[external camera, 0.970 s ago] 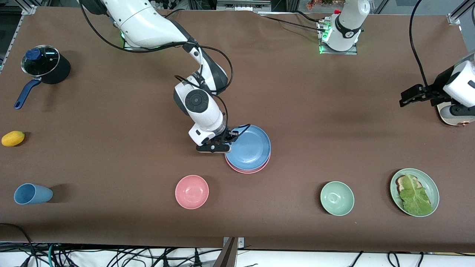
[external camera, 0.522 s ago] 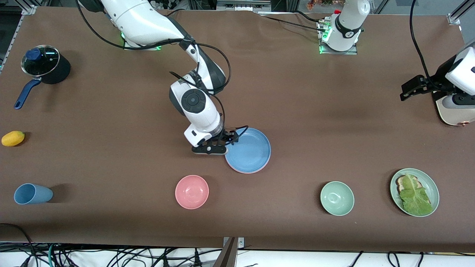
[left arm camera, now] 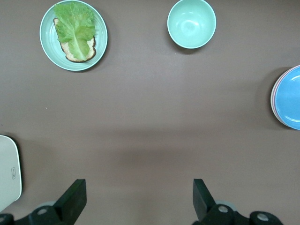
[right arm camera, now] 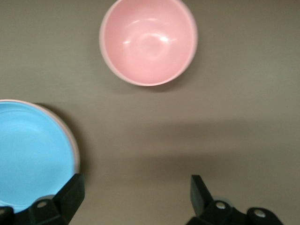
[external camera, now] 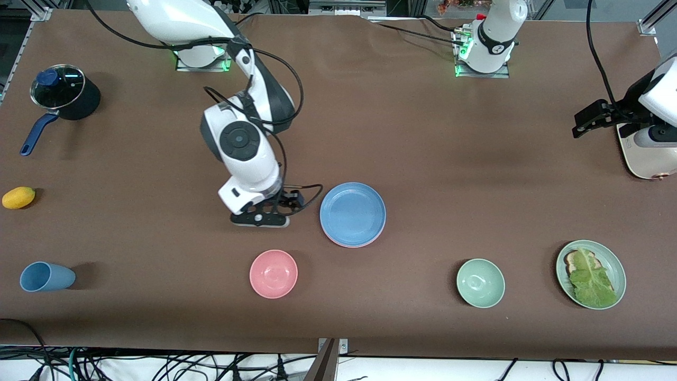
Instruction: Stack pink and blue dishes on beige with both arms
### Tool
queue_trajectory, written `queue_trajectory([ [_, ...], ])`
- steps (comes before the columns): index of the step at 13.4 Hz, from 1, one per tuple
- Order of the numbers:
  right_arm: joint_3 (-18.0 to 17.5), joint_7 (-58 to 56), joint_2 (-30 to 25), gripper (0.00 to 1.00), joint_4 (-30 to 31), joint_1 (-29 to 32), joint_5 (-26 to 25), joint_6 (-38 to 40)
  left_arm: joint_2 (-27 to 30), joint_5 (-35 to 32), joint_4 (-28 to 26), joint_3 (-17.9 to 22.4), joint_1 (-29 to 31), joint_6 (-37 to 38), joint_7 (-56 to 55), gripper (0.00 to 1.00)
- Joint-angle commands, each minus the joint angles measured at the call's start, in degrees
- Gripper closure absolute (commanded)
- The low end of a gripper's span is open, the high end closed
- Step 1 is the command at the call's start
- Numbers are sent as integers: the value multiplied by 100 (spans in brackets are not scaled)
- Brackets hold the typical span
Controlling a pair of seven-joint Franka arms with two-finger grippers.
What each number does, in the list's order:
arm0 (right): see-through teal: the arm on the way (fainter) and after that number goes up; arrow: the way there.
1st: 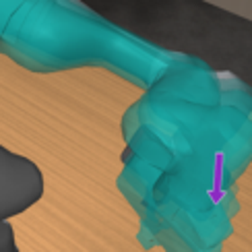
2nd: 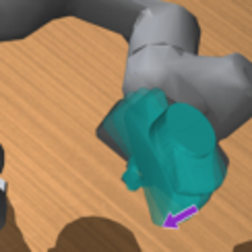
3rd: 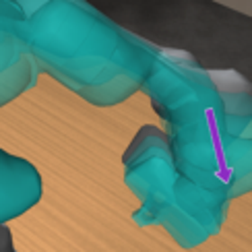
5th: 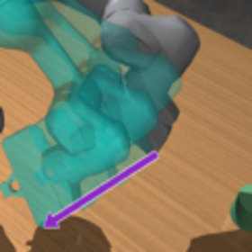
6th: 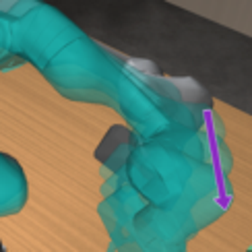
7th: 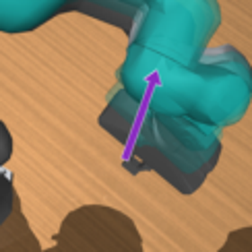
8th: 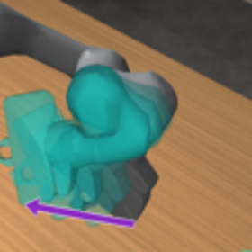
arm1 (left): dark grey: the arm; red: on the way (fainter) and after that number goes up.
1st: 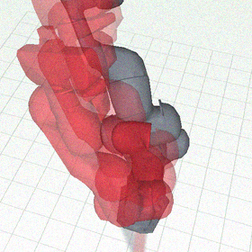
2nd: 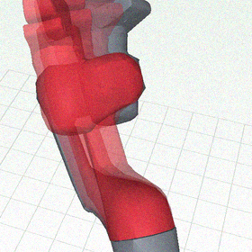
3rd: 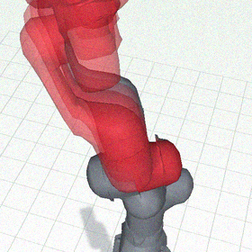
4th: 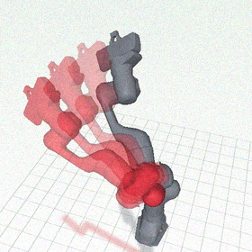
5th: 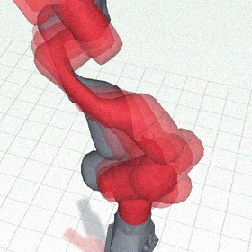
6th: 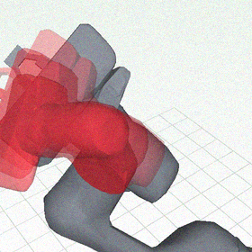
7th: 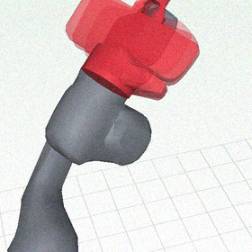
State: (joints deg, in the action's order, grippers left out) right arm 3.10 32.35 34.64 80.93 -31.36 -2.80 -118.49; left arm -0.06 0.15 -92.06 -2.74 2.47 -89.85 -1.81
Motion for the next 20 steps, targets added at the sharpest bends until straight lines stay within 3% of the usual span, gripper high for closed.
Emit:
queue_trajectory([
  [1,514,-691,-290,0,54,34,24,405,-20,91,92,46,-10,12,154,0],
  [4,735,-1265,-396,0,54,218,393,721,-99,56,92,37,-45,-190,67,0],
  [8,824,-1433,-449,0,98,166,359,766,-143,64,101,46,-10,-173,128,0],
  [12,815,-2001,-1431,0,326,419,350,1511,-135,82,118,55,-1,-147,128,0],
  [17,-352,-2400,-2504,0,396,1965,350,2452,-134,99,118,37,-10,-103,163,0],
  [19,-774,-2400,-3048,0,912,2536,350,2515,-135,99,127,37,-1,-103,163,0],
  [20,-810,-2400,-3286,0,1133,2617,350,2524,-126,108,127,37,-1,-111,163,0],
])
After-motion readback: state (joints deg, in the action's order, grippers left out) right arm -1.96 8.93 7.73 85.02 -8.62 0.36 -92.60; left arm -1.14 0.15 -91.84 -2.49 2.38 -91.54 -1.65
